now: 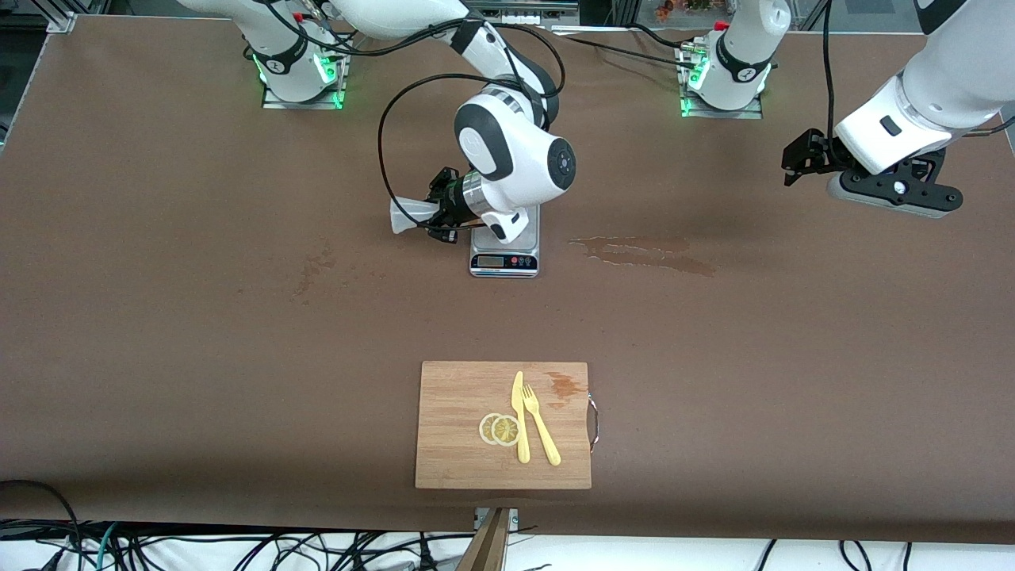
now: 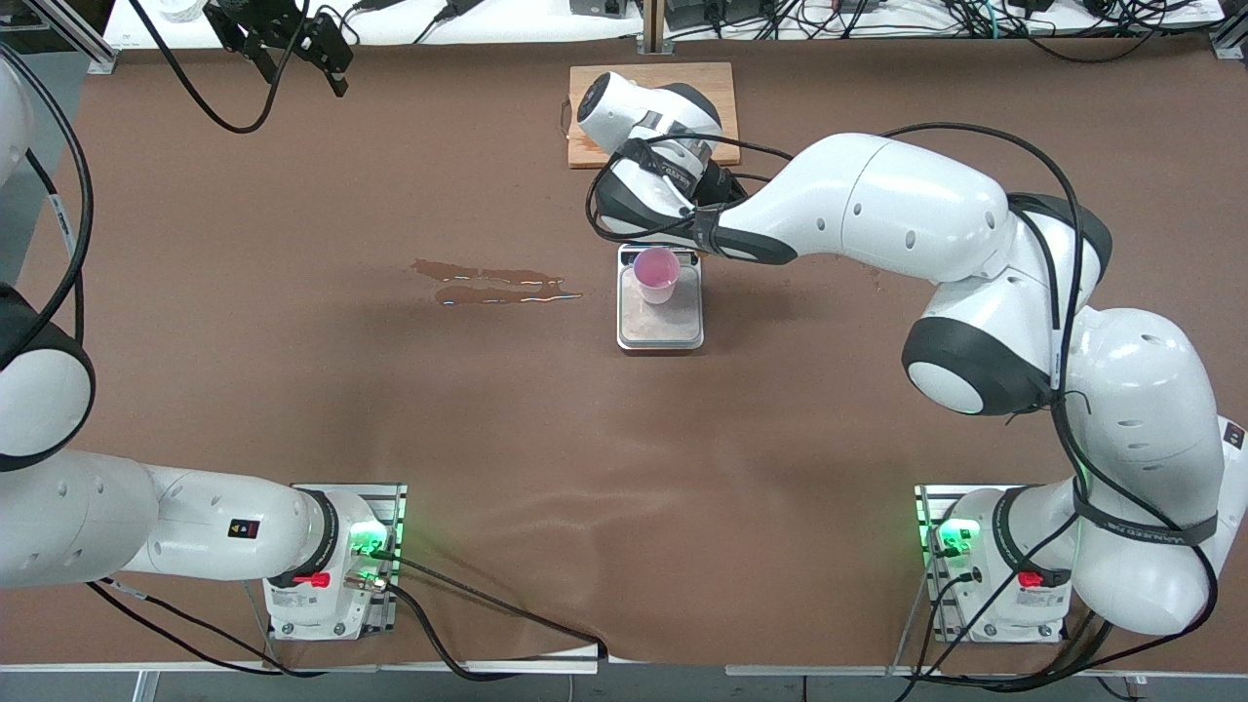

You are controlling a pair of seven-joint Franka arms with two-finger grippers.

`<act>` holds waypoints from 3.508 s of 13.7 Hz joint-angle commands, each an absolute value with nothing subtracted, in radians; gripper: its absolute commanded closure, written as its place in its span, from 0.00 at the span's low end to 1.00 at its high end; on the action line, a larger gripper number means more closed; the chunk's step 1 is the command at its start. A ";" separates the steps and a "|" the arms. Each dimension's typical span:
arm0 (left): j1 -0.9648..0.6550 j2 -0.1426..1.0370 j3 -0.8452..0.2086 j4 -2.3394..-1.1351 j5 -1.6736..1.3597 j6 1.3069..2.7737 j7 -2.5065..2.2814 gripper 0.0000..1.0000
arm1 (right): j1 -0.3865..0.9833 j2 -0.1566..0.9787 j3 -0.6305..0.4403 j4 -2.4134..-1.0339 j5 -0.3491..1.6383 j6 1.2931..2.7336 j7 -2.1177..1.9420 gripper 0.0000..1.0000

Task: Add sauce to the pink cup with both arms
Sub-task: 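Tilt the bottle nozzle over the pink cup and squeeze sauce in, then carry the sauce bottle with the right gripper back to its spot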

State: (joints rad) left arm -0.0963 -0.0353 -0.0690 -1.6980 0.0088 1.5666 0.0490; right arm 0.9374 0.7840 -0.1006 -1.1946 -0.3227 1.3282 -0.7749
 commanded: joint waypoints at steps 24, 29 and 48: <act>-0.095 -0.028 -0.066 -1.674 0.031 1.545 0.061 0.00 | 0.962 0.784 -0.144 -1.132 -0.252 1.270 -0.752 0.93; -0.104 -0.029 -0.069 -1.674 0.031 1.545 0.060 0.00 | 0.821 0.661 -0.147 -1.164 -0.053 1.295 -0.787 0.91; -0.103 -0.029 -0.074 -1.674 0.032 1.545 0.061 0.00 | 0.138 0.351 -0.143 -1.764 0.642 1.674 -1.950 0.88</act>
